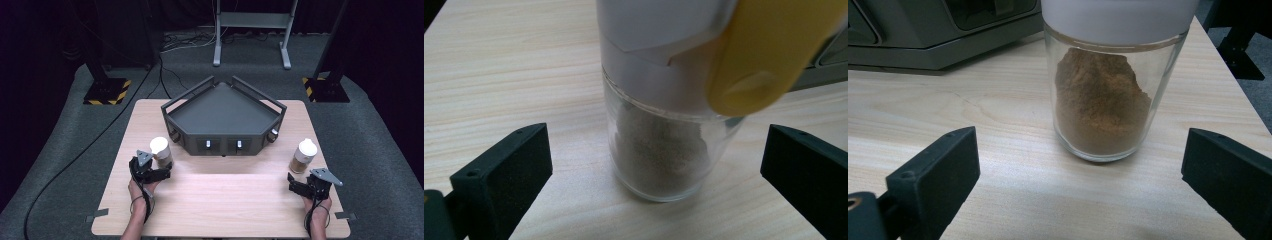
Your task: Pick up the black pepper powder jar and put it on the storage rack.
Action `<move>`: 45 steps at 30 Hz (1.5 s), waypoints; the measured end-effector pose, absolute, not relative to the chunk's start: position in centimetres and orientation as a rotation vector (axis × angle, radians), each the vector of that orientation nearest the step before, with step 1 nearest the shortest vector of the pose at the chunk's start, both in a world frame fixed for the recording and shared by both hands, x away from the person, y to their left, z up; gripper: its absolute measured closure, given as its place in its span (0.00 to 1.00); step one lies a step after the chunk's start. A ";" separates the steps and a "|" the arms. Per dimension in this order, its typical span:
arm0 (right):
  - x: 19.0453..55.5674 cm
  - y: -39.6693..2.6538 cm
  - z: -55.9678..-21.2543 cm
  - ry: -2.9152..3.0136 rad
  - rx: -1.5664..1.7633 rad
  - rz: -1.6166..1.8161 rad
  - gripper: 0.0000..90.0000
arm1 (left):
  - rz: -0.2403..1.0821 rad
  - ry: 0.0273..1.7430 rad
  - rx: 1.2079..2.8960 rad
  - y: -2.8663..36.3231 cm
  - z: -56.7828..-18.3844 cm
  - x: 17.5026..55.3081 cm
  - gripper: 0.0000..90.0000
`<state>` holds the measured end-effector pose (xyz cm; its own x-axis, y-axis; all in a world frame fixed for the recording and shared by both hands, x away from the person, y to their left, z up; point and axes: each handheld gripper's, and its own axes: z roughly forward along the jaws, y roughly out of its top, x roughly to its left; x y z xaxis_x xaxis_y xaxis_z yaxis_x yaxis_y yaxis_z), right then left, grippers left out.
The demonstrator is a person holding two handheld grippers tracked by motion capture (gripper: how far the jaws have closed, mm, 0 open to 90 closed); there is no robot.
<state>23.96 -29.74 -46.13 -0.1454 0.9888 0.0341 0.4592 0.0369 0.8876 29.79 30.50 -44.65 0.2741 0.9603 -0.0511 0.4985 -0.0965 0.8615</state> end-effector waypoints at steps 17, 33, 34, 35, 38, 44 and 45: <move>23.9 -29.9 -46.2 1.676 1.475 1.066 0.02 | 0.725 1.341 1.740 29.2 -45.2 31.2 0.00; 23.8 -30.0 -46.3 1.669 1.478 1.074 0.02 | 0.740 1.315 1.719 29.1 -46.2 31.1 0.29; 23.8 -30.0 -46.3 1.669 1.478 1.074 0.02 | 0.745 1.319 1.717 29.0 -46.2 31.0 0.30; 23.8 -30.0 -46.3 1.669 1.478 1.074 0.02 | 0.749 1.322 1.713 29.0 -46.2 31.0 0.31; 23.8 -30.0 -46.3 1.669 1.478 1.075 0.02 | 0.756 1.322 1.711 28.9 -46.2 31.0 0.33; 23.8 -30.0 -46.3 1.667 1.479 1.078 0.02 | 0.768 1.318 1.715 28.7 -46.3 30.9 0.34; 23.8 -30.0 -46.3 1.667 1.480 1.079 0.02 | 0.768 1.317 1.715 28.7 -46.3 30.9 0.34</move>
